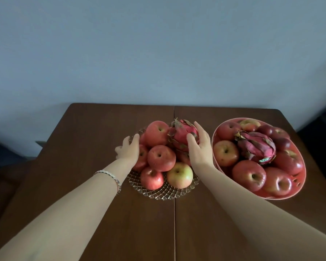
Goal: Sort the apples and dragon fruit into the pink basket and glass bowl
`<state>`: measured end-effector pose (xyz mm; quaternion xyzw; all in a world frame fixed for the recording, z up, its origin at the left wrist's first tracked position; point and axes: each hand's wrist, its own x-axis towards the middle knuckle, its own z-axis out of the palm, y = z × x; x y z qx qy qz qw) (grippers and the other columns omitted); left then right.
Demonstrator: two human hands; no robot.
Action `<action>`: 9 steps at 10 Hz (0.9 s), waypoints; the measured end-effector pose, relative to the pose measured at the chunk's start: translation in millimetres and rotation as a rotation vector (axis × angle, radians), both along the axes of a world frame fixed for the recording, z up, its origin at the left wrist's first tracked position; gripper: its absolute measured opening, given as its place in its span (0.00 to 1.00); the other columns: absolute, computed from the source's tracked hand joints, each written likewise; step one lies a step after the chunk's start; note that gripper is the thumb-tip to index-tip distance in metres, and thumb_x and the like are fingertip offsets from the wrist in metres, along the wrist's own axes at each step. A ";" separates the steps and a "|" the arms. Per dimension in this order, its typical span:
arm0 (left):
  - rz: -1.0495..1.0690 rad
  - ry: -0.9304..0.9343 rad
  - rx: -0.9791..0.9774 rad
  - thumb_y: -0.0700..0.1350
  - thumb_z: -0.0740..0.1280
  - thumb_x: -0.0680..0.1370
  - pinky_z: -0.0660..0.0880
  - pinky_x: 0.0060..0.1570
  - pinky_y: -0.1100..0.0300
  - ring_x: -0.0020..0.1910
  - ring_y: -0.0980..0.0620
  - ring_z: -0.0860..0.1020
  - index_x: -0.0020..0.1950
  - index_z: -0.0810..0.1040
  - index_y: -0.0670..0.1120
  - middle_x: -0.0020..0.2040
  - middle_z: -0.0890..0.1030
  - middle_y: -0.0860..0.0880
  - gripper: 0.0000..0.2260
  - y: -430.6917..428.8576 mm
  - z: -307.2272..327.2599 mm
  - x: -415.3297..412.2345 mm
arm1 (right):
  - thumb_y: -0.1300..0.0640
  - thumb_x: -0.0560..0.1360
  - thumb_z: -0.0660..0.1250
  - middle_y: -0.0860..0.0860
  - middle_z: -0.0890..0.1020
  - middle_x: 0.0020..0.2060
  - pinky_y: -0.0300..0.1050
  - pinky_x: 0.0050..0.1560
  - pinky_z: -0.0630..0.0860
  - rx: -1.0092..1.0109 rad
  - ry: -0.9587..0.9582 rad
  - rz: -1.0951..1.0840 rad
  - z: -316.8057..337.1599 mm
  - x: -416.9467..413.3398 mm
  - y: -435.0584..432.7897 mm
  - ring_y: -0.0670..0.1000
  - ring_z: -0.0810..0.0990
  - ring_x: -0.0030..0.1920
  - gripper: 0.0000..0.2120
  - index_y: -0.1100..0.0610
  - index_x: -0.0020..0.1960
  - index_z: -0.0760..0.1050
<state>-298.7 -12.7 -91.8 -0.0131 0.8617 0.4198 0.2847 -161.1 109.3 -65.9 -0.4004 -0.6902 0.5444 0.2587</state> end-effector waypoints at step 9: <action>-0.803 0.675 -0.446 0.49 0.60 0.78 0.71 0.52 0.56 0.57 0.43 0.76 0.54 0.76 0.45 0.58 0.78 0.45 0.11 8.3 198.4 84.1 | 0.55 0.74 0.61 0.51 0.83 0.50 0.45 0.53 0.75 0.574 -0.517 0.453 167.6 60.2 11.5 0.54 0.79 0.53 0.10 0.53 0.49 0.80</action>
